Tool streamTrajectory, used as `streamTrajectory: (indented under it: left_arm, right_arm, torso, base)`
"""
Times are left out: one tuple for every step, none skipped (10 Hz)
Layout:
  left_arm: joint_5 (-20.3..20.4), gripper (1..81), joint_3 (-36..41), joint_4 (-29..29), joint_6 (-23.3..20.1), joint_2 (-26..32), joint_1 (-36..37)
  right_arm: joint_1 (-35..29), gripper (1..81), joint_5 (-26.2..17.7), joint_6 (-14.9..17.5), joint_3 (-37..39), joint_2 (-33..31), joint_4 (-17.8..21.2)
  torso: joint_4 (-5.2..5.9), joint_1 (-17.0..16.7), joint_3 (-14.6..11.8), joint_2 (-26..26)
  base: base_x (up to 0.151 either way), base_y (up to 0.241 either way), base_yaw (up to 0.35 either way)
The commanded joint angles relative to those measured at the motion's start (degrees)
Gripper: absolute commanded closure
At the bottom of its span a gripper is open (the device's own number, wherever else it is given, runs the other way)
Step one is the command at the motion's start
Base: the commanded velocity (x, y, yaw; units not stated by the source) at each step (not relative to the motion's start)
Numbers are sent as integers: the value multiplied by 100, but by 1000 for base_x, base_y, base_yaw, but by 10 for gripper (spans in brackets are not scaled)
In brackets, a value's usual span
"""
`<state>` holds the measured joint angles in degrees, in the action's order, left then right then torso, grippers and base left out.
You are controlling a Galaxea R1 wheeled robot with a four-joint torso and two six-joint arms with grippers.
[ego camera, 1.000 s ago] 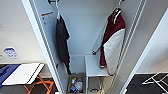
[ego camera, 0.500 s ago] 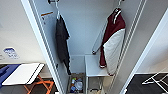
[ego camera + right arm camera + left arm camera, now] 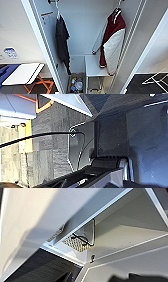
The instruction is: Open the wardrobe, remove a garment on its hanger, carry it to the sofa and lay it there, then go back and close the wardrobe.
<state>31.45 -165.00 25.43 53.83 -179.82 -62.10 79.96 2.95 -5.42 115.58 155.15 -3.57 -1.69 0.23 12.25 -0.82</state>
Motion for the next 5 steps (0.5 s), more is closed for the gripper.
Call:
streamTrajectory:
  left_arm:
    - [194,10,-568,-1443,-74,-379,879]
    - [360,10,-620,-1661,-222,-422,905]
    - [458,10,-727,-1980,-461,-511,888]
    - [616,10,-910,-2513,-1029,-518,835]
    - [686,10,-964,-2874,-1477,-518,757]
  right_arm:
    - [-247,10,-339,15,-212,-113,50]
    - [-247,10,-339,15,-291,-148,58]
    - [-247,10,-339,15,-327,-166,67]
    - [-247,10,-348,15,-335,-166,67]
    - [-247,10,-348,15,-327,-166,67]
  torso:
    - [0,0,0,0]
    - [0,0,0,0]
    - [0,0,0,0]
    - [0,0,0,0]
    - [0,0,0,0]
  base:
    - [0,0,0]
    - [0,0,0]
    - [0,0,0]
    - [0,0,0]
    - [0,0,0]
